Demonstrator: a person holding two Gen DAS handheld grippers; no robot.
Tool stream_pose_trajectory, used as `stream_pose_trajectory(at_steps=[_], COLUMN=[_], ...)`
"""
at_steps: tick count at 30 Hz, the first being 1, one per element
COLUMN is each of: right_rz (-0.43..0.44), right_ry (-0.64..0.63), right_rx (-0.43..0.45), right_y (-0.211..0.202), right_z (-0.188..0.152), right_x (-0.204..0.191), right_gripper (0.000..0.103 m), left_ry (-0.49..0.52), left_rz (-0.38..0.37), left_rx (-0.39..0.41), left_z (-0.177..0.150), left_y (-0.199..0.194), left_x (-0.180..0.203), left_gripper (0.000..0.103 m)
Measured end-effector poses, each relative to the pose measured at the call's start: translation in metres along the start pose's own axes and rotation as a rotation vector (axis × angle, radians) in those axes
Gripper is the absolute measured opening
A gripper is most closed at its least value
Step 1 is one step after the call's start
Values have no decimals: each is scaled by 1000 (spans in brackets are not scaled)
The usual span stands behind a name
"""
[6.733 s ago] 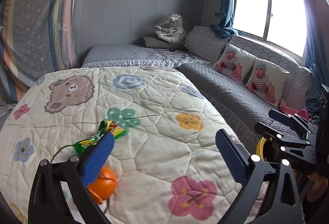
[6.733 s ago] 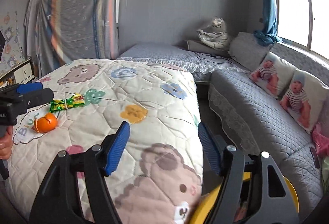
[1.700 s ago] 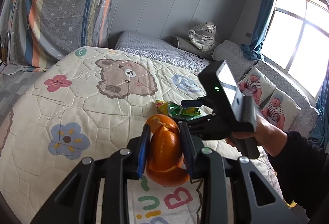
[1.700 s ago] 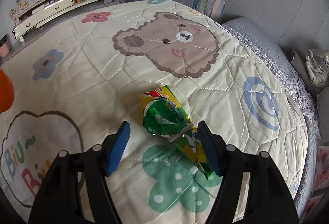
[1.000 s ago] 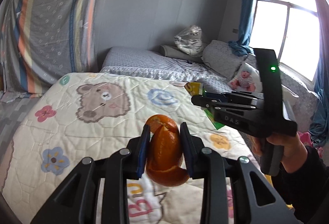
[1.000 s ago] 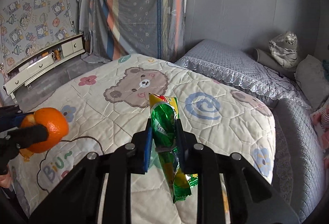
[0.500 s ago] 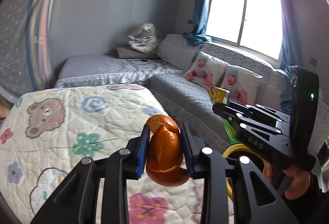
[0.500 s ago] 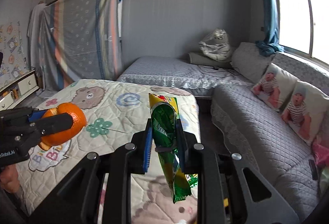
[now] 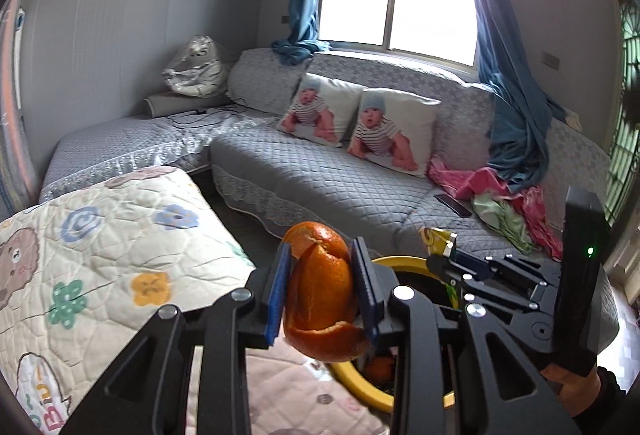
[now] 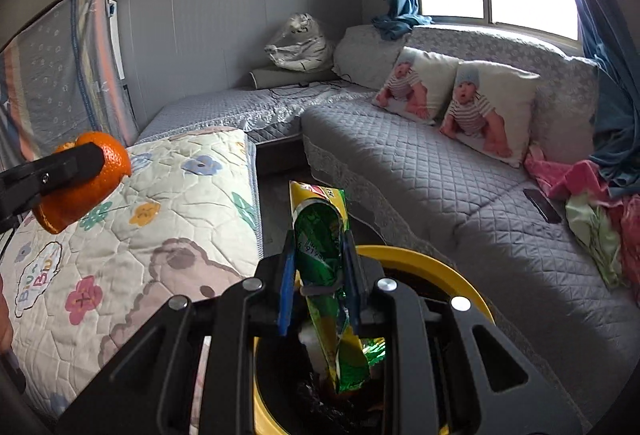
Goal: Collect trash
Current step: 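Carry the green wrapper in the right tool while the left tool carries the peel over the bin, then open the right tool while the left tool opens, dropping wrapper and peel into the bin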
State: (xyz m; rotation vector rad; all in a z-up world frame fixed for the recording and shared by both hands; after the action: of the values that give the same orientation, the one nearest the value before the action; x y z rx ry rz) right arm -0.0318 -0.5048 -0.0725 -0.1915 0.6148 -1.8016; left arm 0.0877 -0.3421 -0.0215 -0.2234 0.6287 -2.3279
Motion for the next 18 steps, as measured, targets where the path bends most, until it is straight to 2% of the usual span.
stream_pose_trajectory(at_steps=[4,11,18], right_rz=[-39,-69,-116], right_ry=[58,124,162], right_rx=[-18,-52,-76], right_y=[-3,-3,2], right_z=[-16,-35,-42], right_x=[26,47,65], right_gripper=[21,21,21], left_ry=[21,44,30], left_rz=[-36,-88,-117], left_rx=[-36,-118,-173], left_z=[-6,-26,-34], left_y=[22,61,89], left_x=[26,58,71], left_gripper=[30,30,31])
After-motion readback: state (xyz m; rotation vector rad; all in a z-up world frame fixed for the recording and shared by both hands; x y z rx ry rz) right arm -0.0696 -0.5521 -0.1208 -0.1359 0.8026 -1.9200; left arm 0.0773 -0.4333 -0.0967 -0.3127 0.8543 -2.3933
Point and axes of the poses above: each gripper's, at about its wrist camera, not at the fingertips, and y roughly the way its jaws point, x to its right, z to its top, the point moved 1 cm from there along y, roughly the way its jaws point, and after that the axes turned 13 degrees about z, right-handed, at the moved point
